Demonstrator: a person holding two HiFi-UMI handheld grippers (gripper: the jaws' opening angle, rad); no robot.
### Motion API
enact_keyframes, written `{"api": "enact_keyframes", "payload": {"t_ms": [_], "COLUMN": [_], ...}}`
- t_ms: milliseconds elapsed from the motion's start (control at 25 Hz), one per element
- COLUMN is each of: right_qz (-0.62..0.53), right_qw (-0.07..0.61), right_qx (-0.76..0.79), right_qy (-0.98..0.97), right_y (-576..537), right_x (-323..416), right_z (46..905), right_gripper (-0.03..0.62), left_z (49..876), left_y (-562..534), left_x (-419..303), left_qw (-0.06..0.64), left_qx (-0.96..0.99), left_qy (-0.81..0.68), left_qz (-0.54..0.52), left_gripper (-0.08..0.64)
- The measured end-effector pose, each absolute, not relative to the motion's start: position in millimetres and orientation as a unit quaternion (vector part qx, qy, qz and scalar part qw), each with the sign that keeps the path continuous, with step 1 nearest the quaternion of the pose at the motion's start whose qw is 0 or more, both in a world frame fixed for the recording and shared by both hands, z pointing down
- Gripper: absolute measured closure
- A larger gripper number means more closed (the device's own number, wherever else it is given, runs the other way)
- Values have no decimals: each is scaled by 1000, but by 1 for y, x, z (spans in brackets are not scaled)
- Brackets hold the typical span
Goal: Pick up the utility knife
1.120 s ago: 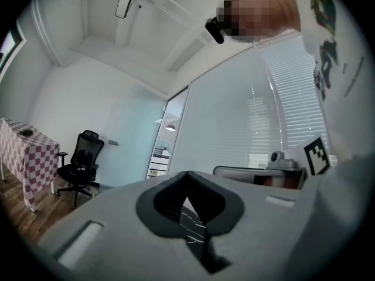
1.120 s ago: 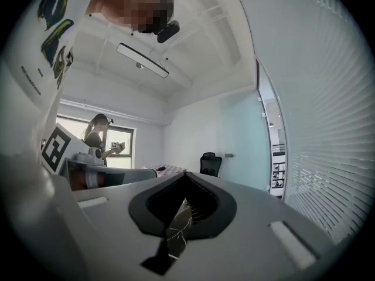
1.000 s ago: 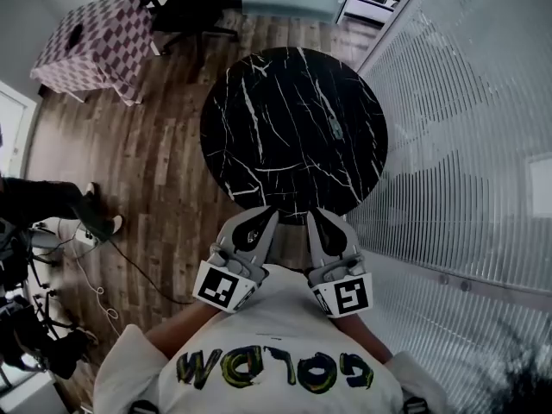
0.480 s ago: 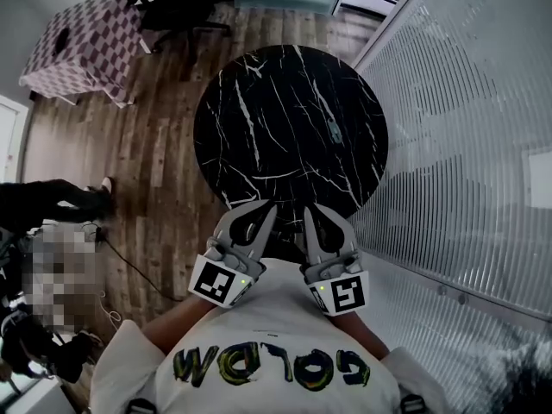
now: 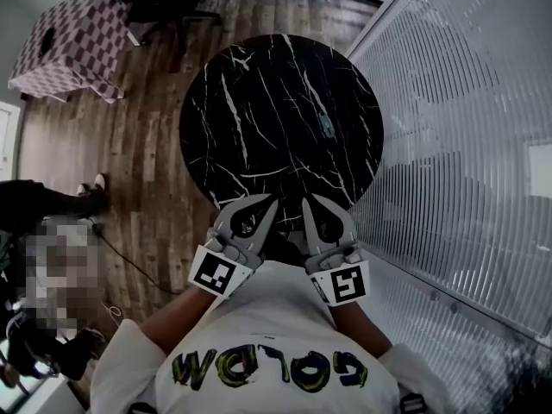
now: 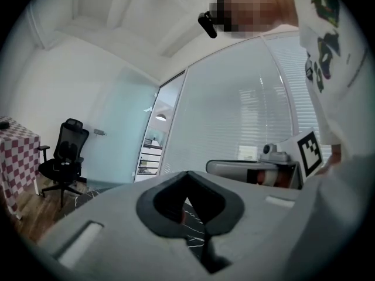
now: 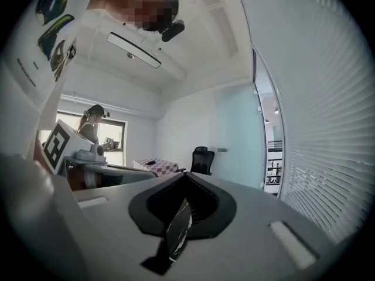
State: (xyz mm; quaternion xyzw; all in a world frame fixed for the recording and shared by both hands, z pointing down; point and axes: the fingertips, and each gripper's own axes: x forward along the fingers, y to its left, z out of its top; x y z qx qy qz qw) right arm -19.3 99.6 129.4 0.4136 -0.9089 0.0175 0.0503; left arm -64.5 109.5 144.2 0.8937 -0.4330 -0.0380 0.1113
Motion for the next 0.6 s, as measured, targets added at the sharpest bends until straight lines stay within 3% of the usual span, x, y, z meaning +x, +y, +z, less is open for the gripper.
{"api": "enact_keyframes", "payload": {"t_ms": [360, 600], "right_qz": [29, 43], "right_qw": [75, 104], "right_qx": [420, 423], "right_qy": [-904, -899], "right_y": [48, -4], "right_x": [18, 45], "right_z": [169, 228], "right_gripper": [584, 537], "left_z": [187, 242], "left_y": [60, 12], "left_x": [-36, -8], "left_qw": [124, 151], "left_qx": [900, 903], "left_qy": [-417, -403], "left_qz": [-9, 8], "left_gripper": [560, 560]}}
